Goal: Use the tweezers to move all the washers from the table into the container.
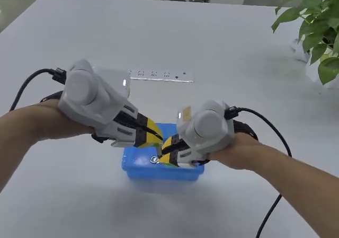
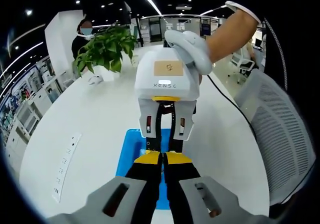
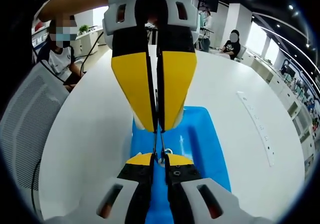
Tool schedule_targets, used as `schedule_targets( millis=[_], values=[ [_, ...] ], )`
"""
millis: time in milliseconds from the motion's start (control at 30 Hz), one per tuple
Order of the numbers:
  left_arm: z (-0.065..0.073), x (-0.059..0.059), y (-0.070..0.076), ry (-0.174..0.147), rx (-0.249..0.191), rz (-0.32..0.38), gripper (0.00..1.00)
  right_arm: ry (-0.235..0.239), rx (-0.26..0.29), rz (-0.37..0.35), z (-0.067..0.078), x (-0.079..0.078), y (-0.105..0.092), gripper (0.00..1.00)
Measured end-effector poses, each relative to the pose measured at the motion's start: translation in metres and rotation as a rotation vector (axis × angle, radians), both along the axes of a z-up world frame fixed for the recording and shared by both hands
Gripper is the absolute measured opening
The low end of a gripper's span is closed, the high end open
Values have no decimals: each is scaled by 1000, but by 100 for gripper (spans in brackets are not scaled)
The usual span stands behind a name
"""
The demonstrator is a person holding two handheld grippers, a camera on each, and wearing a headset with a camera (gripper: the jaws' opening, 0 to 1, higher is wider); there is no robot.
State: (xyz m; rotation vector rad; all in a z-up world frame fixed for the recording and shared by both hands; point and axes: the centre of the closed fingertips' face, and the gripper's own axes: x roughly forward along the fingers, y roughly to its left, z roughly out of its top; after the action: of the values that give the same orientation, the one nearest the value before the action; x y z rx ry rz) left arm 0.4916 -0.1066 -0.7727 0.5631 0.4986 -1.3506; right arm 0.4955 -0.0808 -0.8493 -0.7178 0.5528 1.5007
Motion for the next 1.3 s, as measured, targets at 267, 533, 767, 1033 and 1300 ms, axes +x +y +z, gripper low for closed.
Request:
schedule_targets(
  millis=[267, 533, 767, 1033, 1300],
  values=[
    [-6, 3, -1, 8, 1, 2, 5, 12, -7, -3, -6, 2, -1, 11],
    [-9, 4, 0, 10, 4, 7, 5, 19, -11, 0, -10, 3, -1, 11],
    [-11, 3, 1, 14, 7, 6, 5, 23, -15, 2, -11, 2, -1, 11],
    [-8, 2, 0, 7, 5, 2, 5, 18, -14, 3, -9, 2, -1, 12],
    [2, -1, 1, 3, -4, 8, 5, 7, -1, -2, 1, 0, 0, 12]
  ],
)
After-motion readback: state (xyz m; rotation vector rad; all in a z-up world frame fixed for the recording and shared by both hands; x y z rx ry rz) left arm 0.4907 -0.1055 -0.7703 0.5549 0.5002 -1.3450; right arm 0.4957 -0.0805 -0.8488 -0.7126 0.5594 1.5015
